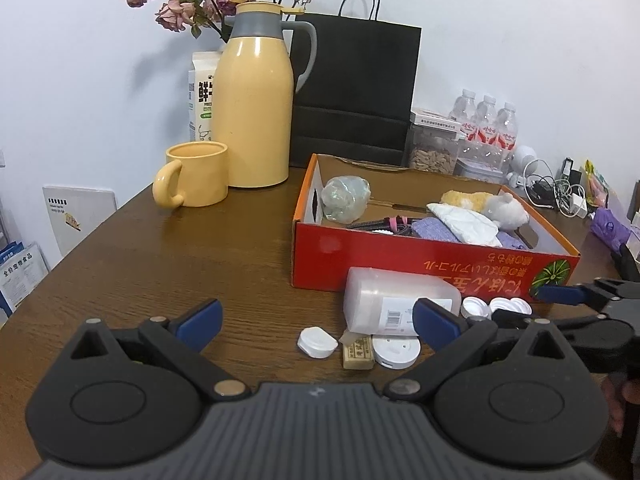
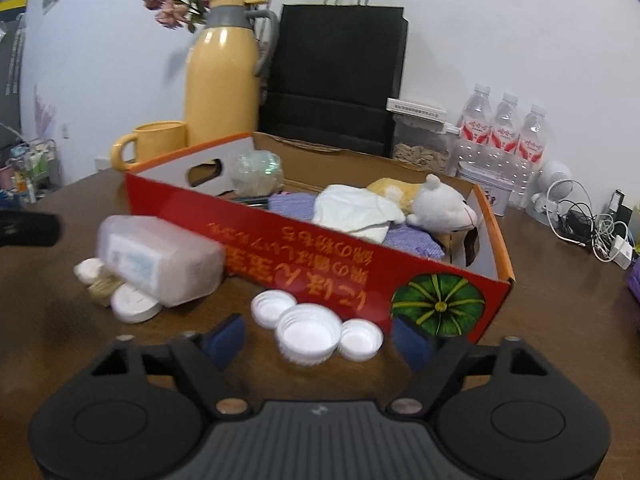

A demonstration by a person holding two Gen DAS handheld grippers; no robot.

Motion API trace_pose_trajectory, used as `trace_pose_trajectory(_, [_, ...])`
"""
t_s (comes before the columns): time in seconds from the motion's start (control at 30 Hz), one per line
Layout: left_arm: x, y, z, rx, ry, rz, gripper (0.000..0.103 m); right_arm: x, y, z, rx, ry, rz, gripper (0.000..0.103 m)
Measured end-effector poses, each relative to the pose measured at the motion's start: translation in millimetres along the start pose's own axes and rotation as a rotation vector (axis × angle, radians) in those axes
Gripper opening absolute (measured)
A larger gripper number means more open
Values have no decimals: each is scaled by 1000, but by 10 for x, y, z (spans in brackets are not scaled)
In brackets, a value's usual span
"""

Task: Organize objects
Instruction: 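Grasp the large white bottle cap on the table with the right gripper, then grasp the white plastic container with the left gripper while the right gripper holds the cap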

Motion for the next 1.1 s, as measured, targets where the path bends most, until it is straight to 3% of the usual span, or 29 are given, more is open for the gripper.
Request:
trace_pose_trajectory(0.27, [48,-17,-3,-7,5,-8,103,126,65,-63,10,38,52,40])
trace_pose_trajectory(0.83, [413,-553,-28,42,71,-84,103,-339,-29,36,15,-174,-21,39])
trace_pose_trajectory(1.1, [644,-709,-7,81,105,-57,103,-484,-80,35,32,-217,-25,39])
Point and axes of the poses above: each gripper's, at about its wrist camera, not at the fingertips, and x roughly the way its jaws point, y to its left, z to its top, the point moved 9 cm from there along x, roughly the way its jaws point, and after that the axes turned 4 degrees about -x, right-handed, at the moved point
